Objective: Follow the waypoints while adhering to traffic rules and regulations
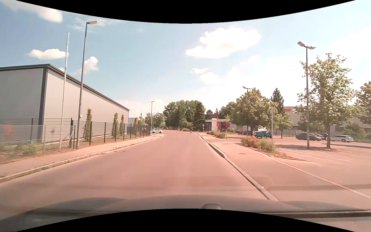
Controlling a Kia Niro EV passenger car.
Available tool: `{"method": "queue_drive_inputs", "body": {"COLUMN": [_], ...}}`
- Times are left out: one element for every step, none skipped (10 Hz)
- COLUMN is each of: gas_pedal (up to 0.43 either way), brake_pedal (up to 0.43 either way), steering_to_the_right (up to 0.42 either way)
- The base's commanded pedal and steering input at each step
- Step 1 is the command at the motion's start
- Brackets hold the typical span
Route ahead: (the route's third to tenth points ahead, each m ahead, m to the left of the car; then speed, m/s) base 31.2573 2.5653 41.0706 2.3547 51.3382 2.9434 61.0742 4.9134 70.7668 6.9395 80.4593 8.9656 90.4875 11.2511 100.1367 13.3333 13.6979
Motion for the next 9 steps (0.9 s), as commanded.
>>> {"method": "queue_drive_inputs", "body": {"gas_pedal": [0.138, 0.13, 0.11, 0.098, 0.098, 0.098, 0.098, 0.098, 0.087], "brake_pedal": [0.0, 0.0, 0.0, 0.0, 0.0, 0.0, 0.0, 0.0, 0.0], "steering_to_the_right": [-0.001, -0.001, -0.004, -0.006, -0.006, -0.007, -0.006, -0.006, -0.006]}}
